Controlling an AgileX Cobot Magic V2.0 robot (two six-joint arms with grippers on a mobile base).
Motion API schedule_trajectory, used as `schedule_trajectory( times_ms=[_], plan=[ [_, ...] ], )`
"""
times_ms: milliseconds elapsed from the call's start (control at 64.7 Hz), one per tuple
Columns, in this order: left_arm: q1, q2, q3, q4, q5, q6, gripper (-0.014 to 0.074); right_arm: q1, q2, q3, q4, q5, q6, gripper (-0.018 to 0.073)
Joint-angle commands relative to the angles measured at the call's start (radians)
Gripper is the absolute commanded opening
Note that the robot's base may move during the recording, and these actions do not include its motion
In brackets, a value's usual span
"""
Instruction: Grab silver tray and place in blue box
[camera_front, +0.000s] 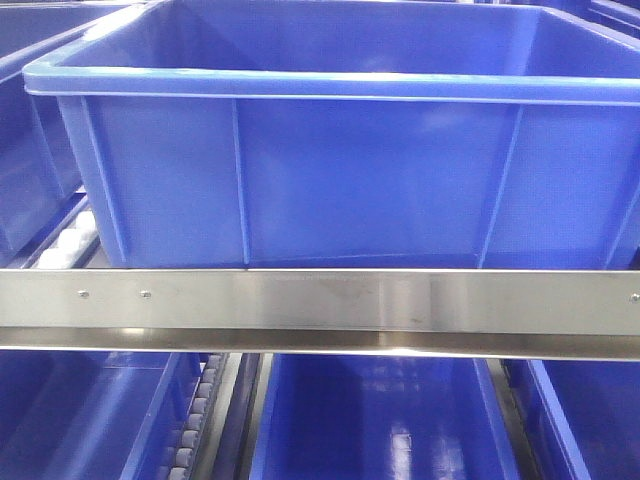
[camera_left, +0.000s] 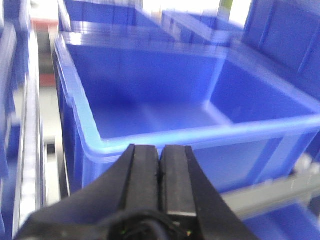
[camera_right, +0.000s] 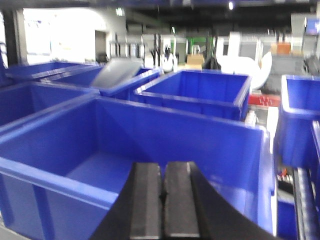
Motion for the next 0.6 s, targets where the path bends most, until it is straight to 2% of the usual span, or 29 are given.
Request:
schedule_trajectory(
  times_ms=[0,587],
  plan=[
    [0.001,-0.019,-0.026,0.003,-0.062,-0.007,-0.0095,-0.003,-0.002,-0.027,-0.008,-0.051,-0.009,0.0048],
    [0.001,-0.017,-0.022,0.003,-0.06,-0.007,-0.0096,-0.003,-0.001,-0.027,-0.008,-0.043,-0.009,0.0048]
  ],
)
